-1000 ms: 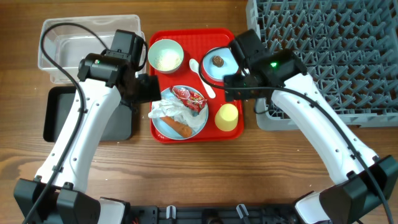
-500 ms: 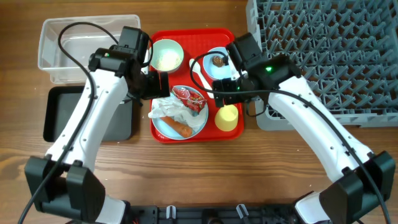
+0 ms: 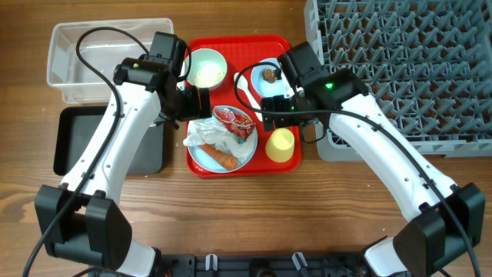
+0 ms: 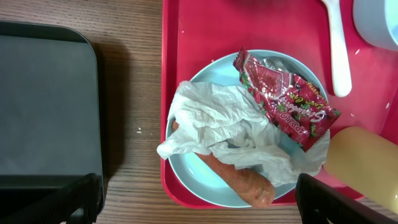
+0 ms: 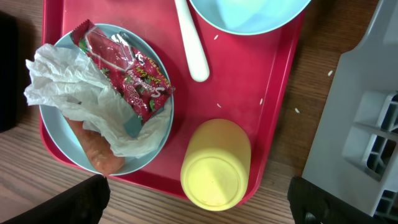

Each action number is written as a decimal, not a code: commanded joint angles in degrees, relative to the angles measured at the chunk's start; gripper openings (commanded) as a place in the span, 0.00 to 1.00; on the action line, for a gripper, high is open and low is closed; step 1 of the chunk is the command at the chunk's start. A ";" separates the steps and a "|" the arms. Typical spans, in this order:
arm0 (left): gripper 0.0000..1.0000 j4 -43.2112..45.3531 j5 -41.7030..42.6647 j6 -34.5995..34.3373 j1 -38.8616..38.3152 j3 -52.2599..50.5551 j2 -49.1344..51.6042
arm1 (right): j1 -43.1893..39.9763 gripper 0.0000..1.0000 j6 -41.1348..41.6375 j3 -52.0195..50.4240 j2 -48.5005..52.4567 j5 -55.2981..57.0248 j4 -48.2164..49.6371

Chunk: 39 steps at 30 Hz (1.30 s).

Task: Sort waste into correct bins and load items into the dishwasher rack
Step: 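Grasp tissue and wrapper with left gripper, yellow cup with right gripper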

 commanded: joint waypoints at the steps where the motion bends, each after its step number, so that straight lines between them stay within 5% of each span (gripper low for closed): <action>1: 1.00 0.39 -0.96 -0.81 0.00 0.63 0.74 | 0.02 0.95 0.83 -0.33 0.55 -0.50 0.15; 23: 1.00 1.29 -1.01 -0.79 0.00 0.63 0.76 | 0.50 0.90 0.74 -12.61 8.46 -1.16 9.33; 27: 1.00 1.64 -1.01 -0.79 0.00 0.63 0.74 | 0.50 0.80 0.76 -13.20 8.57 -1.14 10.91; 32: 1.00 1.62 -1.01 -0.79 0.00 0.63 0.74 | 0.50 0.49 0.81 -13.00 8.55 -1.16 11.10; 39: 1.00 1.64 -1.01 -0.79 0.02 0.63 0.74 | 0.07 0.48 0.59 -6.67 4.39 -0.02 4.61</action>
